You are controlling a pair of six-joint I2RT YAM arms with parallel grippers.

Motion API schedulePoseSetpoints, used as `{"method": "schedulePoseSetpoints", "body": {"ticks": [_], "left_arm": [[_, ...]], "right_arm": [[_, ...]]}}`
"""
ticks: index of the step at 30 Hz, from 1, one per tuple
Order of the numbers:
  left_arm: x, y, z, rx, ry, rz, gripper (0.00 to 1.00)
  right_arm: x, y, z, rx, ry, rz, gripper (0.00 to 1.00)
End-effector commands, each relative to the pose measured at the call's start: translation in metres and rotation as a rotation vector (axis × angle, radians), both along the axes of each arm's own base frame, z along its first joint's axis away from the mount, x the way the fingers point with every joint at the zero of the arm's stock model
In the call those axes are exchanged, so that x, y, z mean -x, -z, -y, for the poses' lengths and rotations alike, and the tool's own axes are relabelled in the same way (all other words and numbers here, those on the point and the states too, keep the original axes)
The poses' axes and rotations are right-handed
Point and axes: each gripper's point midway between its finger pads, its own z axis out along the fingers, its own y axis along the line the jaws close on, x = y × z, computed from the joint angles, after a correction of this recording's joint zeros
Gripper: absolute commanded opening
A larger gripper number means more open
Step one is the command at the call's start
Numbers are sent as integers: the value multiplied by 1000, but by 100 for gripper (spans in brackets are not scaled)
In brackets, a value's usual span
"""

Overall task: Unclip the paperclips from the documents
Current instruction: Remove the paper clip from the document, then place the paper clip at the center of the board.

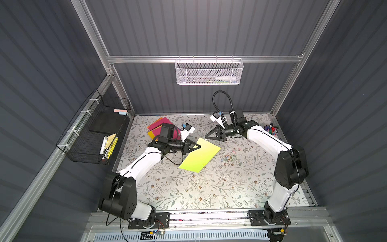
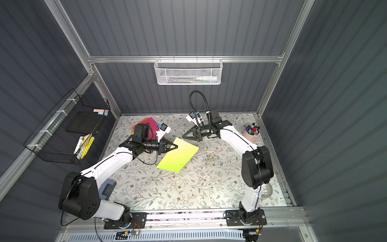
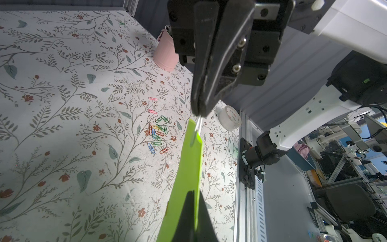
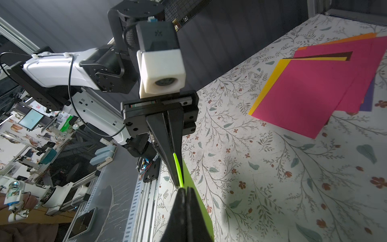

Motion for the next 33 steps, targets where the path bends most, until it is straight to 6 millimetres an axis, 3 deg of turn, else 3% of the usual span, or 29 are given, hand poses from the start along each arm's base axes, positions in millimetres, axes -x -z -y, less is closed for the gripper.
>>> {"method": "schedulePoseSetpoints", "body": {"ticks": [1,6,11,16,21,26,30,33], "left_arm": [[2,2,-2,-25,4,13,0],[2,0,-2,-26,5,11,0],[-1,-22,1,12,12,57,0],[0,-54,3,94,17,133,0],[0,-64,2,129,16,167,0],[-4,-75,1,160,3,201,0],[-6,-84,0,179,-7,223,0],[-8,-89,-3,189,-14,235,0]], "right_arm": [[-7,-3,1,-23,-4,-7,0],[-24,16,11,53,87,-42,0],[-64,79,56,213,349,-223,0],[-45,159,88,450,452,-377,0],[-26,200,111,611,518,-446,0],[-22,210,119,670,540,-452,3],[-23,203,121,664,552,-405,41],[-22,193,118,635,541,-377,45]]}}
